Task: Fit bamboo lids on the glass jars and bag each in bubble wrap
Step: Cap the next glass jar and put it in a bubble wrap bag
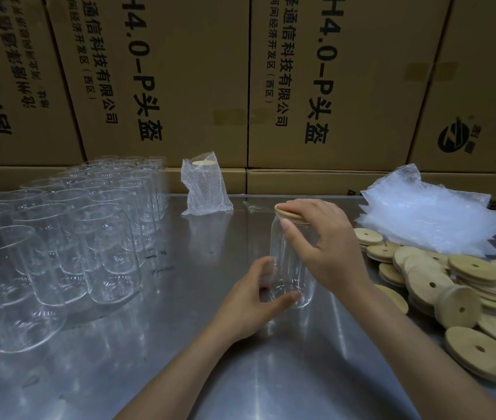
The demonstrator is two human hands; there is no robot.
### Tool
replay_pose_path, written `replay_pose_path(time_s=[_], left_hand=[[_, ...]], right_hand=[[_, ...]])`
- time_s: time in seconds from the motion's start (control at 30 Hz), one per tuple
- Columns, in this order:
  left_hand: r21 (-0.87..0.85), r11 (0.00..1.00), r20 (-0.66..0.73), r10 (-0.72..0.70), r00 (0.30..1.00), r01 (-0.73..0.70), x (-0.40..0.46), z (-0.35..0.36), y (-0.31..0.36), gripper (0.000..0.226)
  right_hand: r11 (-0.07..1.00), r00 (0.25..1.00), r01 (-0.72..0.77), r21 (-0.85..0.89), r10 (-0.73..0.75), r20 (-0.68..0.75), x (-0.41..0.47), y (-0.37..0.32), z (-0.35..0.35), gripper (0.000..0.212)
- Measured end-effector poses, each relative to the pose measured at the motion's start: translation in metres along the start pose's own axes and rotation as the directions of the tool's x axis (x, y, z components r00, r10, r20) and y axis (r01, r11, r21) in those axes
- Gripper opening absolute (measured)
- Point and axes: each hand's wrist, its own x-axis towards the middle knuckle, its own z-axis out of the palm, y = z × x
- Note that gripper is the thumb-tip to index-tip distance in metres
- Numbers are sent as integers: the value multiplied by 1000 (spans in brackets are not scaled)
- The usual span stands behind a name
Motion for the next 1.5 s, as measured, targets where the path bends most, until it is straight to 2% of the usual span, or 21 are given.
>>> replay_pose_path(time_s=[0.33,0.47,0.57,0.63,0.67,0.7,0.77,0.87,0.97,1.03,1.13,1.23,1.37,1.43,1.5], left_hand=[[14,1000,10,-12,1000,11,0,1,3,84],[41,998,15,-58,998,57,5,3,4,80],[9,997,-11,-74,997,74,6,3,2,77],[4,997,-29,-77,997,77,6,2,0,76],[10,997,-30,-80,996,81,5,2,0,74],[20,996,-26,-85,996,86,4,1,1,71],[39,995,-17,-91,996,91,4,0,3,68],[45,995,-11,-93,996,93,3,0,5,68],[44,995,-3,-86,996,86,3,-1,6,71],[42,996,0,-79,997,79,3,-1,5,74],[38,997,1,-72,997,72,4,0,6,77],[36,997,1,-73,997,72,4,0,6,81],[47,996,2,-77,997,77,2,0,8,82],[55,995,7,-79,997,78,2,0,9,82],[60,995,5,-83,997,82,2,0,8,83]], right_hand=[[995,1000,12,-96,-12,0,-4,-2,0,24],[992,999,40,-122,-37,23,-10,-5,0,33],[998,997,-18,56,13,79,-6,0,-6,37],[969,989,-140,204,128,71,1,13,-10,36],[952,978,-209,224,208,31,5,24,-11,34],[937,955,-285,203,295,-23,10,39,-14,32],[879,874,-474,54,477,-90,21,74,-20,30],[679,722,-675,-289,689,-67,26,128,-31,41],[423,554,-739,-525,824,-115,23,160,-42,53],[290,451,-747,-598,882,-135,18,172,-47,56],[221,341,-741,-635,937,-71,10,181,-54,65],[229,312,-735,-638,950,-19,9,181,-58,67],[244,334,-687,-684,943,1,9,180,-60,27],[258,382,-658,-707,924,-18,8,179,-60,27],[253,414,-631,-733,909,-42,6,176,-60,35]])
